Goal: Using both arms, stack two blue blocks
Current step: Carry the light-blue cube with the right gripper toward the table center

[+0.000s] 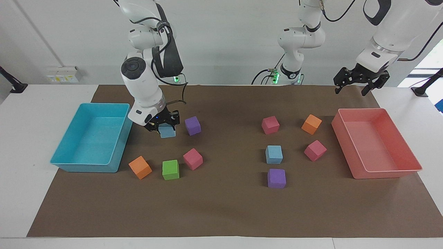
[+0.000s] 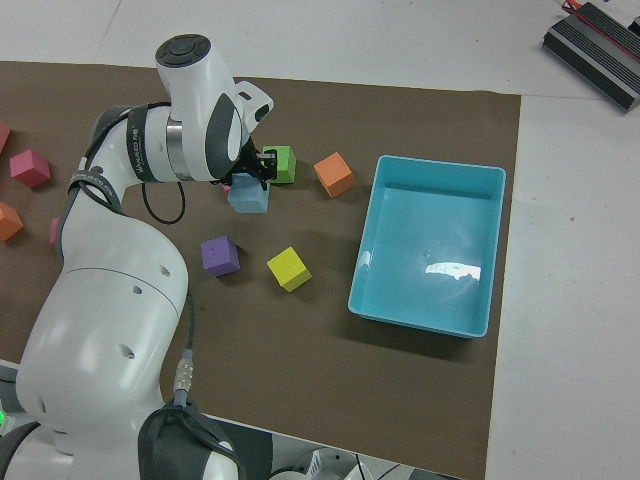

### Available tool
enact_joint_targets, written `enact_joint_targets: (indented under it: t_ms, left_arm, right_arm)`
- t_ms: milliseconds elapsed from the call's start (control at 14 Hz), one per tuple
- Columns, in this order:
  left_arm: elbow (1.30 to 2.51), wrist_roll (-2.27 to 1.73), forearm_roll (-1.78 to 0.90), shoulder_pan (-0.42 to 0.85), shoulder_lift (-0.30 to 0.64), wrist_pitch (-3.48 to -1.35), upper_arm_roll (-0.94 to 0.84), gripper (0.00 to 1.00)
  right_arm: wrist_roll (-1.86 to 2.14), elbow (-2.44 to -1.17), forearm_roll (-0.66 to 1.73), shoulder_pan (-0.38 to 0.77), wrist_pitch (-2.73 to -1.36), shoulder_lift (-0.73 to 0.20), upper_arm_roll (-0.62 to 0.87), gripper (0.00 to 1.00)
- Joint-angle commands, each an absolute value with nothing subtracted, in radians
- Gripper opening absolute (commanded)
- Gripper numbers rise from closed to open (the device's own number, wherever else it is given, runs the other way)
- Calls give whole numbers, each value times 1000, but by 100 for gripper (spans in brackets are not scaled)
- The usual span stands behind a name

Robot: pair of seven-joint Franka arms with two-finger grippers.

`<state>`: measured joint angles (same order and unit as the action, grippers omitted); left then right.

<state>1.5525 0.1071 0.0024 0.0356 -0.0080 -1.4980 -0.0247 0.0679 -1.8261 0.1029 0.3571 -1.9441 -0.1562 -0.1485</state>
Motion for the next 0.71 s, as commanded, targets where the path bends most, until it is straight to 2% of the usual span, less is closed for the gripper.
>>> enact_joint_targets:
  t_ms: [0, 142, 356, 641]
  left_arm:
    - [1572, 101, -9, 29, -29, -1496, -26, 100]
    - [1572, 101, -9, 29, -29, -1496, -26, 100]
    - [1572, 101, -9, 29, -29, -1496, -26, 100]
    - [1572, 101, -9, 29, -29, -1496, -26, 100]
  right_arm:
    - [17, -1795, 117, 396, -1940, -178, -144, 0]
    - [-29, -1784, 107, 435, -1940, -204, -144, 0]
    - [-147, -1649, 112, 512, -1925, -296, -144, 0]
    - [-271, -1589, 115, 598, -1948, -388, -144, 0]
